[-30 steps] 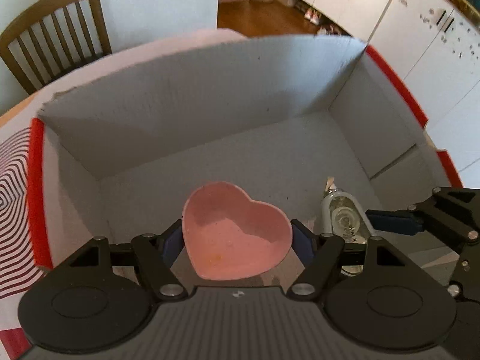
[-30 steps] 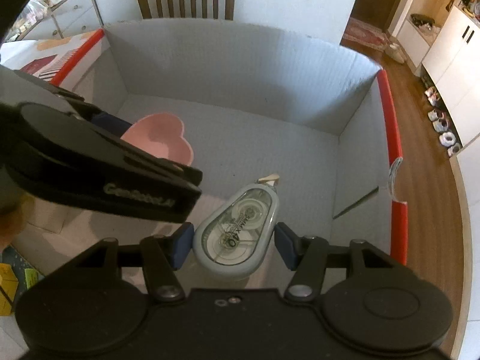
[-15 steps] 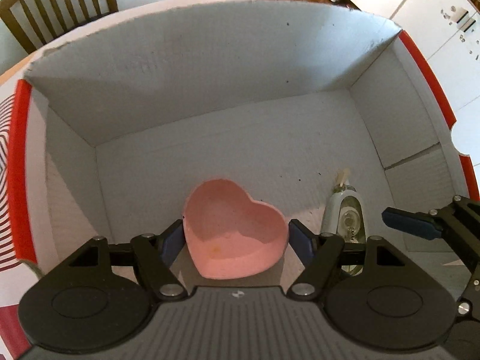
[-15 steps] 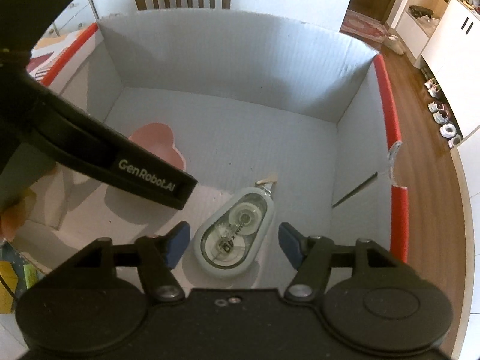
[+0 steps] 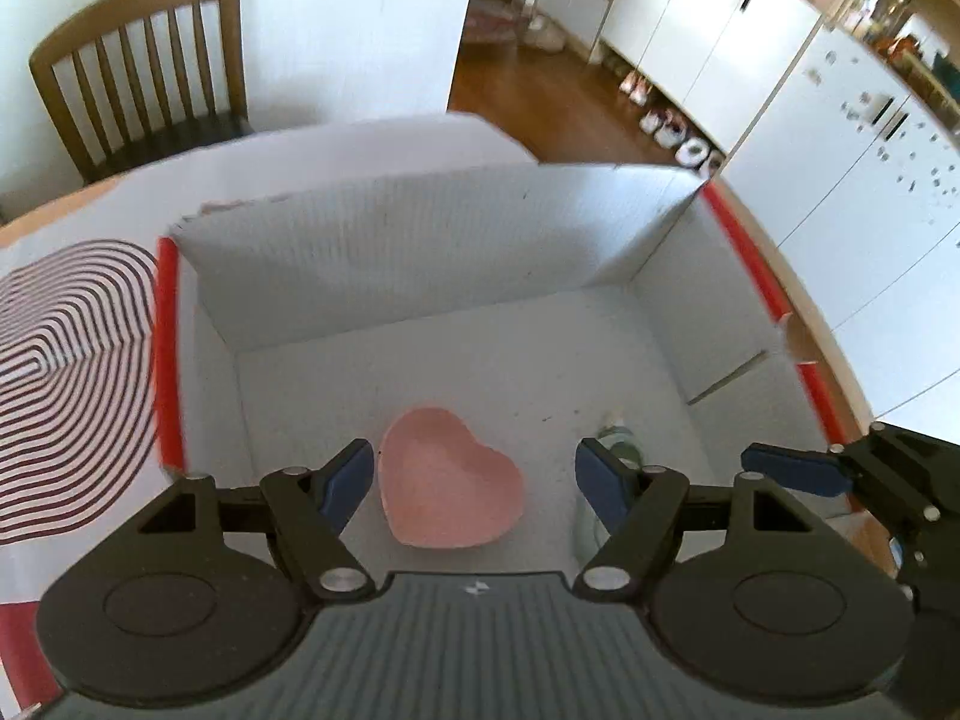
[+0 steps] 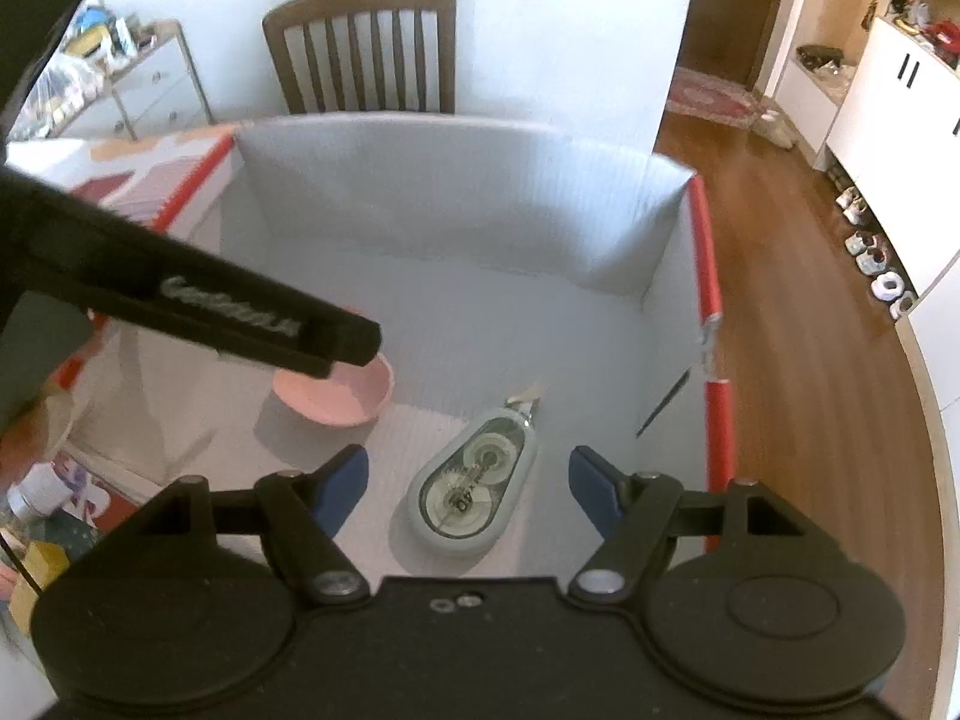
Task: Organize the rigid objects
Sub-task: 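Lower both items into the shoebox and open both tools, then move both tools out of the shoebox back over the pile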
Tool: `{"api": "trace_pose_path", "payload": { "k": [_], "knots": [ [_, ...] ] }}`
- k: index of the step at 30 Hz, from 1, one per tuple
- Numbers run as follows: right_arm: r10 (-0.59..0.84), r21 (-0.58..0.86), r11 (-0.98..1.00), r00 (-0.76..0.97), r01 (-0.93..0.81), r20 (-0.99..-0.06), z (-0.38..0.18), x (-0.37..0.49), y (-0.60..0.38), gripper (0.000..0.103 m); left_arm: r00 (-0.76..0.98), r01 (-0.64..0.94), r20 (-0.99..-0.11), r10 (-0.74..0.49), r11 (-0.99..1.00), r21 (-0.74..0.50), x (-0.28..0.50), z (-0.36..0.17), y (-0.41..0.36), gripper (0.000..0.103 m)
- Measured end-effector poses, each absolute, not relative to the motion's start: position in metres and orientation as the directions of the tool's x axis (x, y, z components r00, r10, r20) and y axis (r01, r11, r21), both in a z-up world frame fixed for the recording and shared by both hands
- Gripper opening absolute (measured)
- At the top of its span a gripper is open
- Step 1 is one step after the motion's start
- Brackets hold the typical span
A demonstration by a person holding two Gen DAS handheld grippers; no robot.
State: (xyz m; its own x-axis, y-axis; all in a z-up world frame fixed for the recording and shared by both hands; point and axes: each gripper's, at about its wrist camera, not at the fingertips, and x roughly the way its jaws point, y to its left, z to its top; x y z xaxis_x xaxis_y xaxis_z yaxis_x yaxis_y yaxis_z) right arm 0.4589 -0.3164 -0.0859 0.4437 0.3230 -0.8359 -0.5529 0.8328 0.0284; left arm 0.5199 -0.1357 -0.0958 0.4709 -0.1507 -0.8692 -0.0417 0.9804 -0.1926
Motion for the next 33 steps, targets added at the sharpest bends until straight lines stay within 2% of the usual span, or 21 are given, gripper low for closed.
{"api": "trace_pose_path", "payload": {
  "k": [20, 28, 33],
  "knots": [
    [0.432, 0.088, 0.848, 0.587, -0.522, -0.685, -0.029, 0.381, -0.326, 0.080, 0.692, 0.019, -0.707, -0.146, 0.983, -0.184, 0.398, -0.033, -0.120, 0.074],
    [0.452, 0.099, 0.847, 0.612, -0.522, -0.649, -0.019, 0.345, -0.317, 0.086, 0.737, 0.023, -0.661, -0.139, 0.983, -0.180, 0.348, -0.024, -0.103, 0.074],
    [0.473, 0.107, 0.841, 0.626, -0.530, -0.620, -0.015, 0.316, -0.308, 0.092, 0.763, 0.018, -0.634, -0.127, 0.984, -0.176, 0.317, -0.021, -0.092, 0.079]
  ]
}}
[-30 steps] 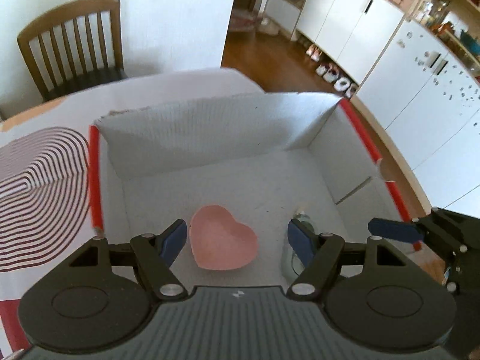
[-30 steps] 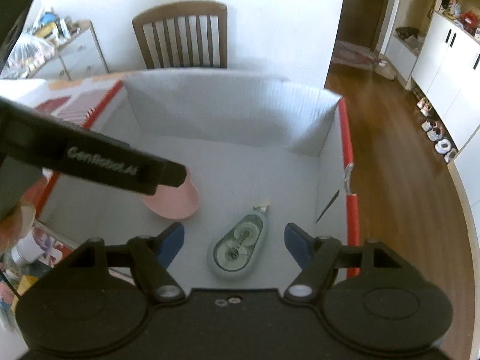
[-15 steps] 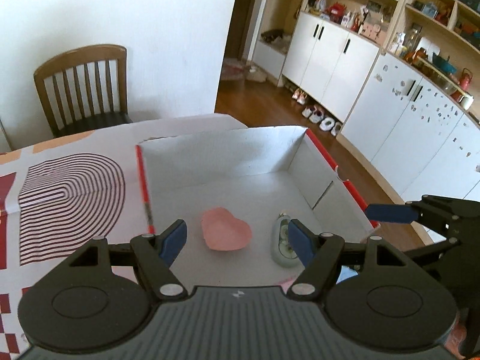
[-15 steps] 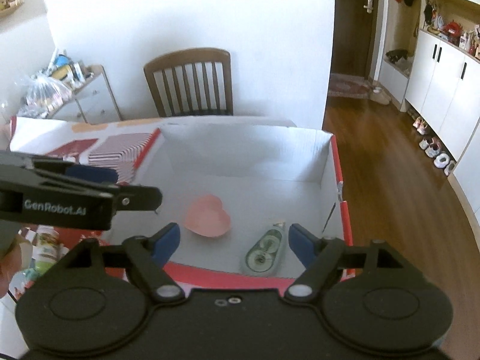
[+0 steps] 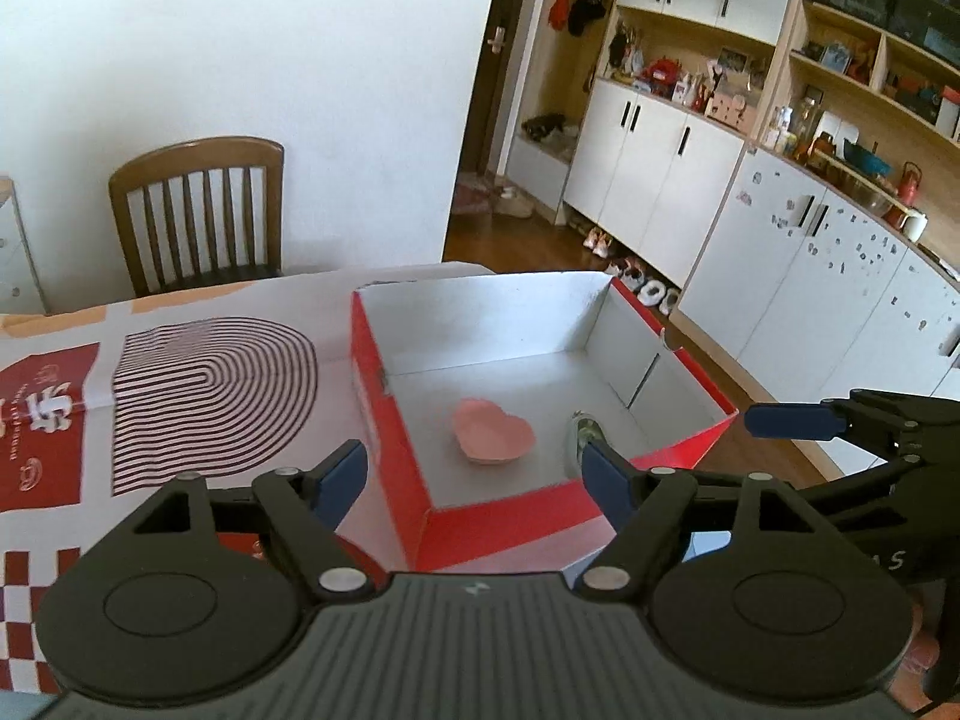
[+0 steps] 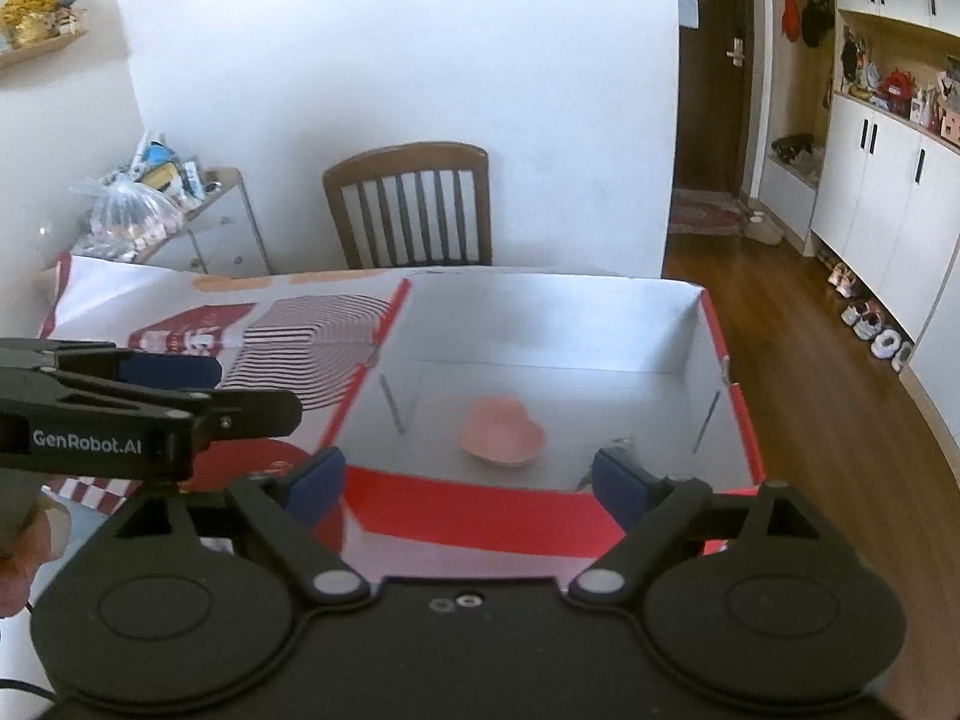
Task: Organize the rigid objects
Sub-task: 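Move both tools out of the shoebox back over the pile, then grasp the red dragon keychain with the left tool while the right tool grasps the yellow box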
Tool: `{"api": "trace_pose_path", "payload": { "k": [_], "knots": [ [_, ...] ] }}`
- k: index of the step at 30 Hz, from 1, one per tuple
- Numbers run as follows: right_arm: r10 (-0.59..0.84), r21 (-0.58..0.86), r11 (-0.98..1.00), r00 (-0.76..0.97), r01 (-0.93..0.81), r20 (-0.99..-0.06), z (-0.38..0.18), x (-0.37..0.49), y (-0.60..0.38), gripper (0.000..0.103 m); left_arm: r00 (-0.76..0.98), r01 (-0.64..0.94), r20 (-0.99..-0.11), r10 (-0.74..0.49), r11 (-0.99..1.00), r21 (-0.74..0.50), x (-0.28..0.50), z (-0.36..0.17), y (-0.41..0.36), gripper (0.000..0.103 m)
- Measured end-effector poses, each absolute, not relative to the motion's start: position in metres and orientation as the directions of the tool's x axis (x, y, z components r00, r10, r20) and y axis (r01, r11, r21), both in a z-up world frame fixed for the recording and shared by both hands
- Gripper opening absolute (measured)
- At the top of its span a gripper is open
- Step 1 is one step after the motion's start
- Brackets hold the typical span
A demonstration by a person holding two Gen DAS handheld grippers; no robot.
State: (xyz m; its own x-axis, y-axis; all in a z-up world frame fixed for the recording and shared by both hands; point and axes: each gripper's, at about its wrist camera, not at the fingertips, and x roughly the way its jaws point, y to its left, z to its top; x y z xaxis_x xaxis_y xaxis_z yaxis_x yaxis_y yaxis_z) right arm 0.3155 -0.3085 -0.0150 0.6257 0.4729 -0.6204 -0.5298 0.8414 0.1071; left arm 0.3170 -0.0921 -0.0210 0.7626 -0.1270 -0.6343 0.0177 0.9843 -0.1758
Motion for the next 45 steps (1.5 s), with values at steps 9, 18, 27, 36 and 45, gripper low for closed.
{"api": "trace_pose_path", "payload": {
  "k": [9, 18, 27, 36, 45],
  "knots": [
    [0.527, 0.102, 0.810, 0.641, -0.577, -0.557, -0.008, 0.266, -0.284, 0.103, 0.797, 0.009, -0.594, -0.107, 0.986, -0.165, 0.262, -0.016, -0.062, 0.083],
    [0.538, 0.108, 0.802, 0.631, -0.588, -0.559, -0.017, 0.227, -0.259, 0.103, 0.824, -0.017, -0.563, -0.066, 0.990, -0.141, 0.210, -0.017, -0.026, 0.095],
    [0.528, 0.116, 0.803, 0.608, -0.584, -0.593, -0.036, 0.200, -0.233, 0.103, 0.834, -0.033, -0.543, -0.094, 0.975, -0.220, 0.166, -0.040, 0.017, 0.103],
    [0.480, 0.091, 0.825, 0.606, -0.557, -0.634, -0.067, 0.189, -0.200, 0.103, 0.796, -0.178, -0.603, 0.056, 0.974, -0.144, 0.142, -0.086, 0.040, 0.103],
    [0.448, 0.081, 0.831, 0.577, -0.550, -0.683, -0.094, 0.191, -0.180, 0.102, 0.738, -0.150, -0.675, 0.024, 0.980, -0.129, 0.124, -0.135, 0.050, 0.103]
  ]
}}
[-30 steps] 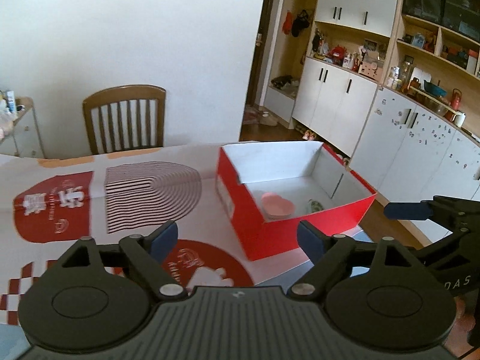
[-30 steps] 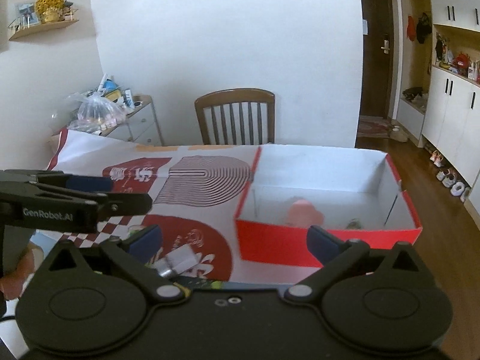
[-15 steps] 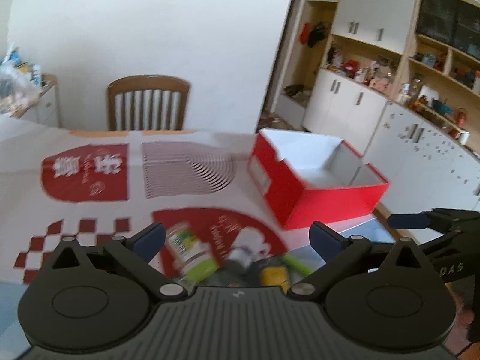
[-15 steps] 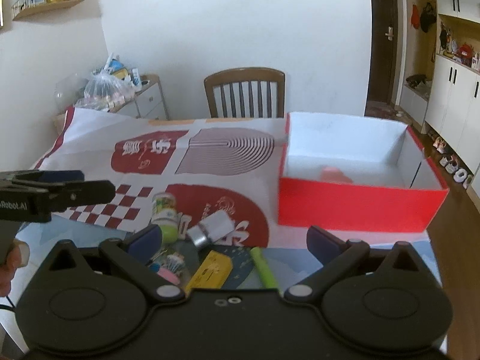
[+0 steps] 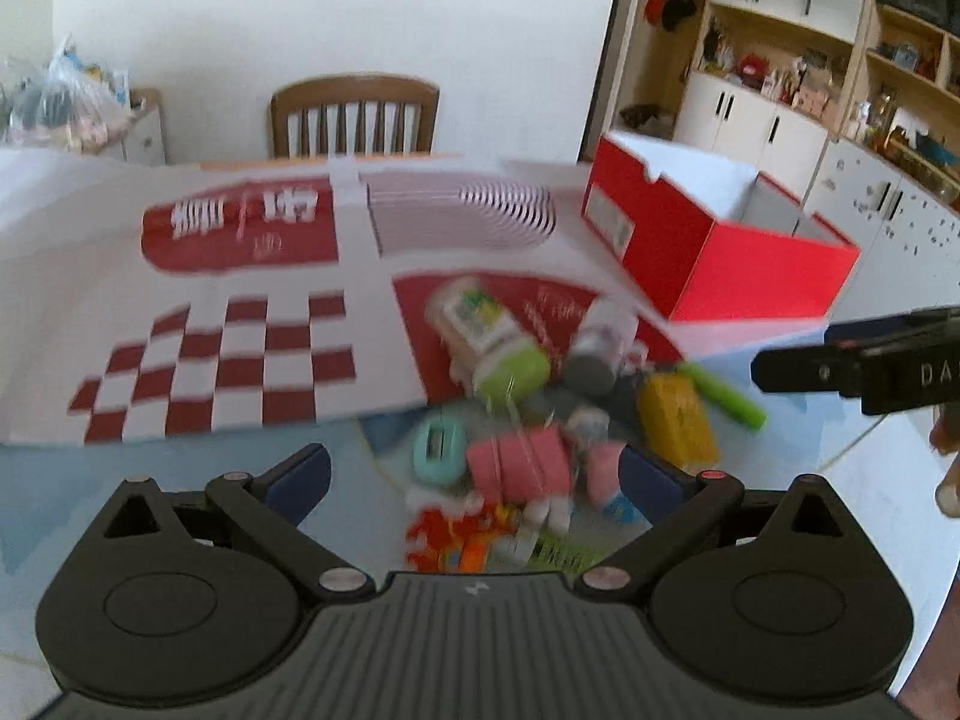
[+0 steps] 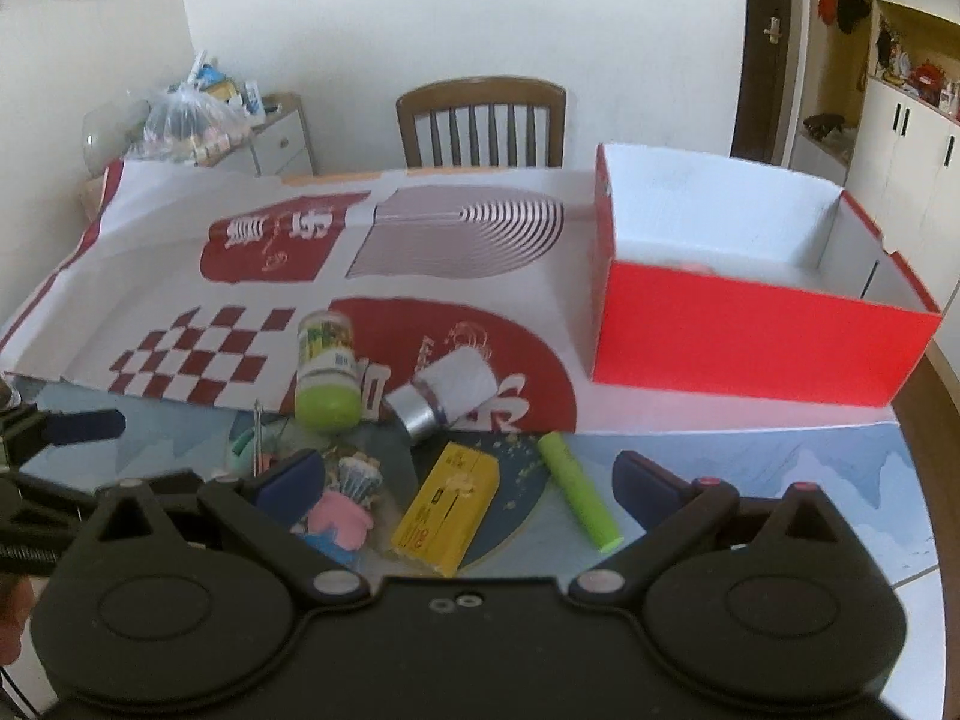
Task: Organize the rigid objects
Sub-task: 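Grasp the red dragon keychain with the left tool while the right tool grasps the yellow box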
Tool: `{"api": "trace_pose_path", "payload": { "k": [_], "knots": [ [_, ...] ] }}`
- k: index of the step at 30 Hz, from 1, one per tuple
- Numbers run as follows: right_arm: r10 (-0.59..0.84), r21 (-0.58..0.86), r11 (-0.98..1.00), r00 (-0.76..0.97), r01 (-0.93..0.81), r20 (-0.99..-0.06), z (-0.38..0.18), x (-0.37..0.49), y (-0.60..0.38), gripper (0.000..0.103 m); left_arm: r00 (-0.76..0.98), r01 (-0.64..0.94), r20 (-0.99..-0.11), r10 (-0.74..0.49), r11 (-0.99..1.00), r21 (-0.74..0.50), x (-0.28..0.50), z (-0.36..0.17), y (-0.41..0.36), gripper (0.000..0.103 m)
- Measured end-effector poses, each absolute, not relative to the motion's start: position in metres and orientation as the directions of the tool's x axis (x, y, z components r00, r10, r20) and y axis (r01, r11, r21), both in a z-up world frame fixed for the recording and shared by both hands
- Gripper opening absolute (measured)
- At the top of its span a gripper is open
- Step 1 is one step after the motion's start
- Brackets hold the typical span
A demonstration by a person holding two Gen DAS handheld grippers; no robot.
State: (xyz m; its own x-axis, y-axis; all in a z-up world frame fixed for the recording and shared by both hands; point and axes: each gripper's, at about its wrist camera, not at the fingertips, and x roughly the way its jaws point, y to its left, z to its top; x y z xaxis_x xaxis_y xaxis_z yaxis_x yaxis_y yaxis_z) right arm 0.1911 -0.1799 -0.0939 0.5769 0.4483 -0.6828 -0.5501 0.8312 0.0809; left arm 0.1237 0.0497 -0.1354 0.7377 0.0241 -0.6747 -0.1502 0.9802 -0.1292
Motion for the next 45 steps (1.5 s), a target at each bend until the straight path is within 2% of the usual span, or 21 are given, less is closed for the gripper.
{"api": "trace_pose_path", "payload": {
  "k": [10, 15, 19, 25, 28, 32, 34, 40, 41, 45],
  "knots": [
    [0.400, 0.059, 0.836, 0.531, -0.546, -0.747, -0.126, 0.199, -0.158, 0.100, 0.688, -0.169, -0.725, 0.025, 0.977, -0.126, 0.128, -0.168, 0.056, 0.103],
    [0.374, 0.045, 0.835, 0.507, -0.548, -0.777, -0.137, 0.205, -0.148, 0.091, 0.692, -0.161, -0.721, 0.030, 0.980, -0.113, 0.132, -0.172, 0.055, 0.101],
    [0.364, 0.040, 0.837, 0.502, -0.545, -0.785, -0.142, 0.209, -0.141, 0.085, 0.690, -0.152, -0.723, 0.028, 0.983, -0.107, 0.134, -0.173, 0.051, 0.089],
    [0.352, 0.042, 0.842, 0.488, -0.538, -0.799, -0.147, 0.216, -0.132, 0.075, 0.686, -0.156, -0.727, 0.026, 0.982, -0.111, 0.136, -0.175, 0.046, 0.085],
    [0.342, 0.044, 0.847, 0.482, -0.529, -0.807, -0.150, 0.219, -0.131, 0.069, 0.677, -0.155, -0.735, 0.026, 0.982, -0.108, 0.138, -0.177, 0.044, 0.072],
    [0.338, 0.052, 0.853, 0.472, -0.520, -0.814, -0.152, 0.222, -0.132, 0.060, 0.676, -0.182, -0.737, 0.023, 0.974, -0.136, 0.139, -0.176, 0.048, 0.065],
    [0.337, 0.056, 0.854, 0.467, -0.518, -0.817, -0.153, 0.224, -0.132, 0.057, 0.676, -0.187, -0.737, 0.021, 0.972, -0.144, 0.140, -0.176, 0.048, 0.058],
    [0.333, 0.064, 0.858, 0.456, -0.510, -0.825, -0.155, 0.226, -0.131, 0.051, 0.672, -0.193, -0.740, 0.027, 0.971, -0.139, 0.139, -0.174, 0.046, 0.050],
    [0.332, 0.064, 0.858, 0.455, -0.510, -0.826, -0.155, 0.226, -0.131, 0.047, 0.671, -0.192, -0.741, 0.015, 0.969, -0.153, 0.139, -0.174, 0.046, 0.048],
    [0.327, 0.062, 0.861, 0.456, -0.504, -0.828, -0.156, 0.226, -0.131, 0.030, 0.668, -0.190, -0.744, 0.010, 0.969, -0.158, 0.140, -0.173, 0.048, 0.047]
  ]
}}
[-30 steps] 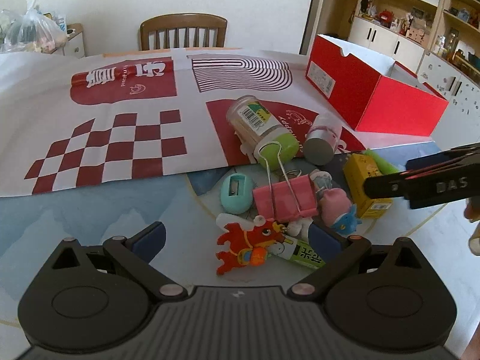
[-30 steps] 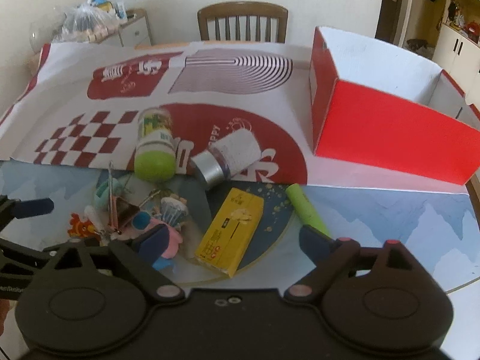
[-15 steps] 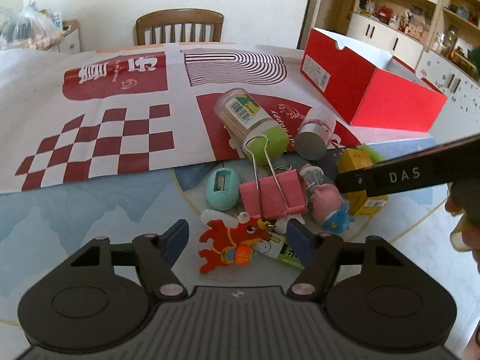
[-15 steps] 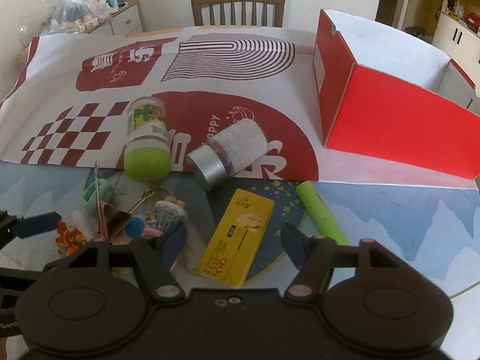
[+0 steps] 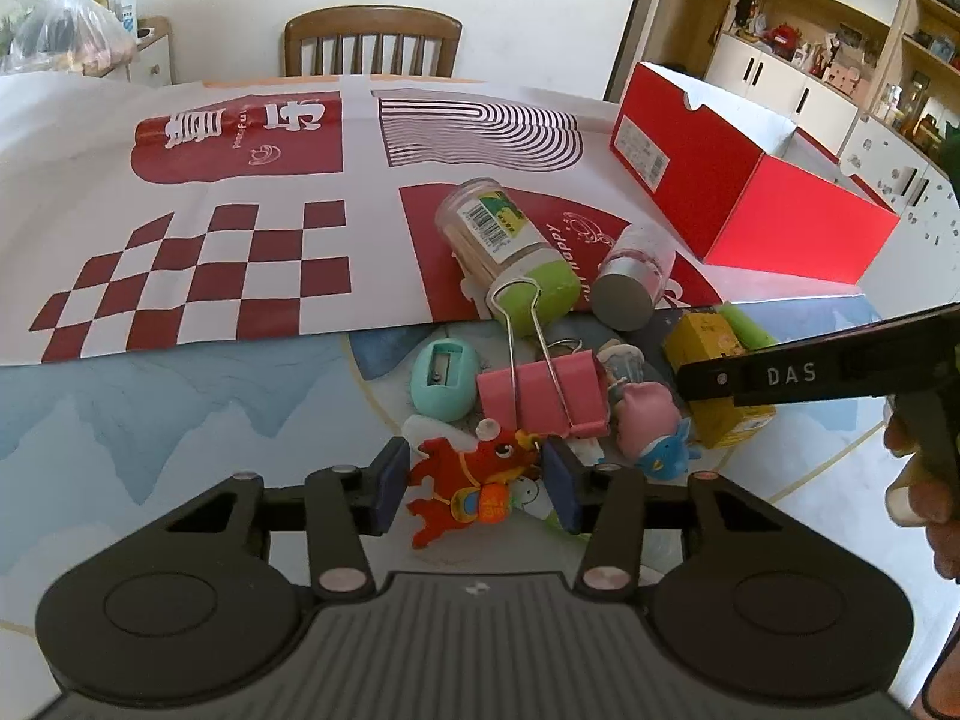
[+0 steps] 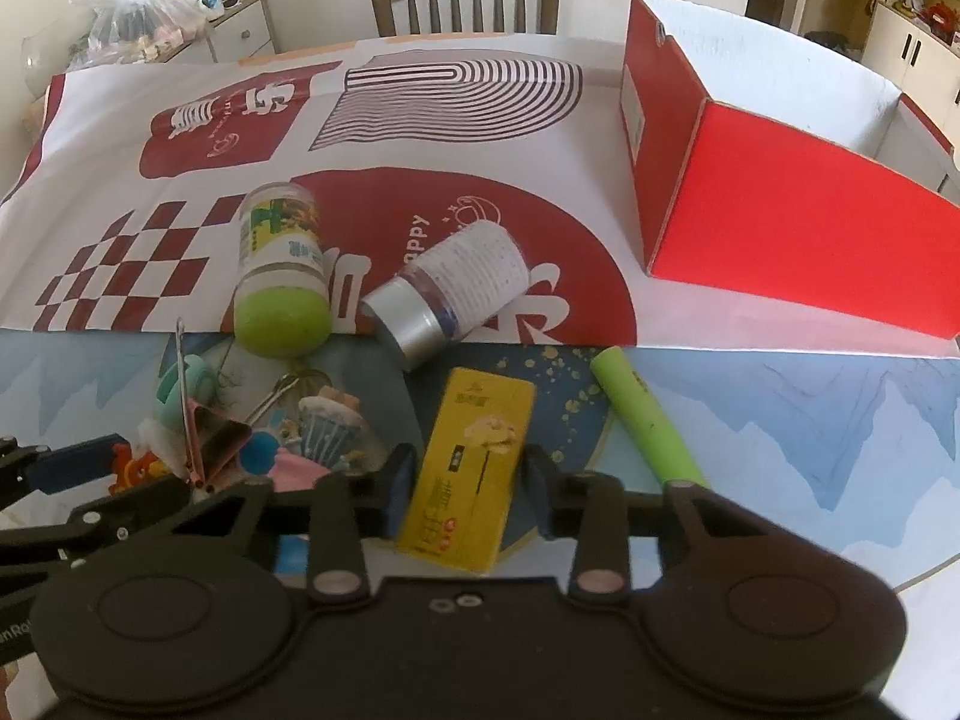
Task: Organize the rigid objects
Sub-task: 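Grasp the red dragon keychain with the left tool while the right tool grasps the yellow box, then carry the dragon keychain and yellow box over the red shoebox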
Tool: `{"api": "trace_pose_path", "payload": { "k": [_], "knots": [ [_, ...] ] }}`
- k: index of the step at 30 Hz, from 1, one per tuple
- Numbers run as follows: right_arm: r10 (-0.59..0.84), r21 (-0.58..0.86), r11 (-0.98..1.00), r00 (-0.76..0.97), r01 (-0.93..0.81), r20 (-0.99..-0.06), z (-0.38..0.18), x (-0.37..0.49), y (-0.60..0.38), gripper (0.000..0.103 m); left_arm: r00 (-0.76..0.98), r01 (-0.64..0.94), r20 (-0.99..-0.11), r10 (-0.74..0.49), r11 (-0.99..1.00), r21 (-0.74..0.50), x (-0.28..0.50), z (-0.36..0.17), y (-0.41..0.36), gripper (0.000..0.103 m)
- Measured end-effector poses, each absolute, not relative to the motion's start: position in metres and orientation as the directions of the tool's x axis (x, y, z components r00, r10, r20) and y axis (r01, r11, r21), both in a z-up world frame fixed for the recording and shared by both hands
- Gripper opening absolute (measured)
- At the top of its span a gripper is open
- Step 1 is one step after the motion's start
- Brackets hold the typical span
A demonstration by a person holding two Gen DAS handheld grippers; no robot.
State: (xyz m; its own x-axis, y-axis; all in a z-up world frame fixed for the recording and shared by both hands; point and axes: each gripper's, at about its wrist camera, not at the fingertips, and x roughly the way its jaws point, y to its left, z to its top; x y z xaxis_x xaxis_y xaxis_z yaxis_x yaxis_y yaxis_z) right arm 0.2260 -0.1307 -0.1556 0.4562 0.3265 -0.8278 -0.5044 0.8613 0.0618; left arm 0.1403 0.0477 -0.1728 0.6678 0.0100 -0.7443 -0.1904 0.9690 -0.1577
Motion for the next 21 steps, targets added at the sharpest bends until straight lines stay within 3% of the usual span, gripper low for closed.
{"api": "trace_pose_path", "payload": {
  "k": [21],
  "knots": [
    [0.370, 0.092, 0.862, 0.494, -0.499, -0.786, -0.112, 0.205, -0.154, 0.029, 0.703, -0.166, -0.711, -0.030, 0.965, -0.205, 0.132, -0.139, 0.065, 0.046]
  ]
}}
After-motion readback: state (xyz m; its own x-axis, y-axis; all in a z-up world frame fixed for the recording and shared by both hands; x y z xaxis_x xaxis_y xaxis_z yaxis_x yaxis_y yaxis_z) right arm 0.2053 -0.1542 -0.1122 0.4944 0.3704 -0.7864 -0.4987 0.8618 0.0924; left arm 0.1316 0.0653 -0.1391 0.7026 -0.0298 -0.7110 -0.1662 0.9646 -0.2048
